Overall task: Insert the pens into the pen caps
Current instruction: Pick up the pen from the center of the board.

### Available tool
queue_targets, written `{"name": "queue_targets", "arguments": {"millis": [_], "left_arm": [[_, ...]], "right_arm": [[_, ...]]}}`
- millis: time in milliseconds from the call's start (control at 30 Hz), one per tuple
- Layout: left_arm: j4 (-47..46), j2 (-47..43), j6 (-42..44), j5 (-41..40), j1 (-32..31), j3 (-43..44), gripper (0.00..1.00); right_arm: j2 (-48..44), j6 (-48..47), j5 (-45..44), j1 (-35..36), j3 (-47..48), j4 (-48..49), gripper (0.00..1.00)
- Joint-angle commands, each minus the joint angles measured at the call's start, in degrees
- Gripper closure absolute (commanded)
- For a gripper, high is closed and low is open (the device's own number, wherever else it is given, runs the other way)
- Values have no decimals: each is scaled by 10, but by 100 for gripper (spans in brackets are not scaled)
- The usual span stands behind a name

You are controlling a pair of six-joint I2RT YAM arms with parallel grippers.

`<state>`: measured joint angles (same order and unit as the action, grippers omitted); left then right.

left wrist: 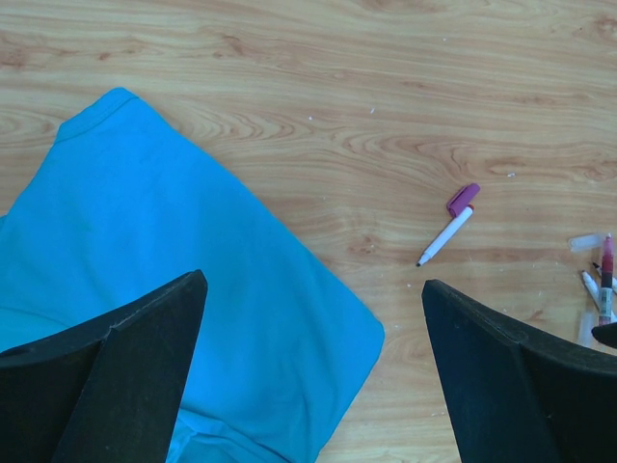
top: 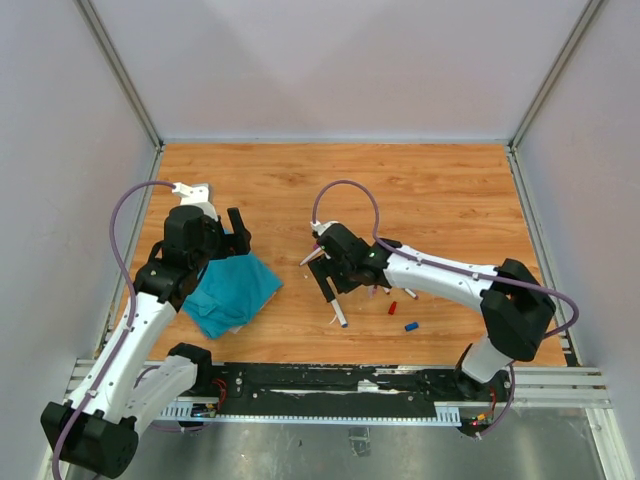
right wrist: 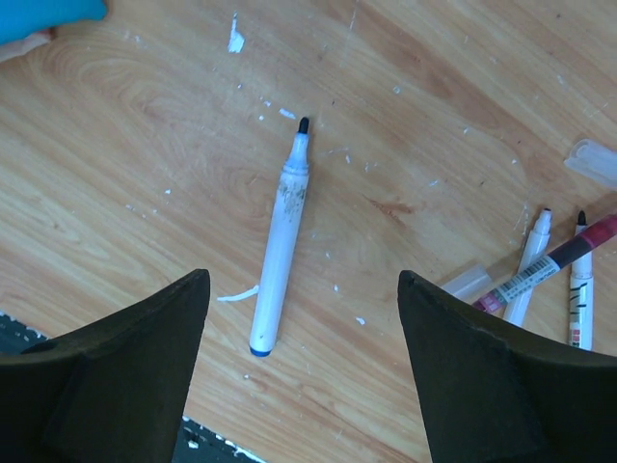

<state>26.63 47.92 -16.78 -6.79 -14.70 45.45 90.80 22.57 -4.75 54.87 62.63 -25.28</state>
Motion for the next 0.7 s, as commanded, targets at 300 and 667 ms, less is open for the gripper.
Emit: {"name": "queue_targets", "arguments": {"millis": [300, 667], "left_arm": [[-16, -1, 6, 1, 5, -2, 0], [-10, 5, 2, -15, 5, 1, 0]], "right_arm": [[90, -4, -31, 6, 64, -8, 35], [137, 24, -39, 11, 81, -18, 52]]}}
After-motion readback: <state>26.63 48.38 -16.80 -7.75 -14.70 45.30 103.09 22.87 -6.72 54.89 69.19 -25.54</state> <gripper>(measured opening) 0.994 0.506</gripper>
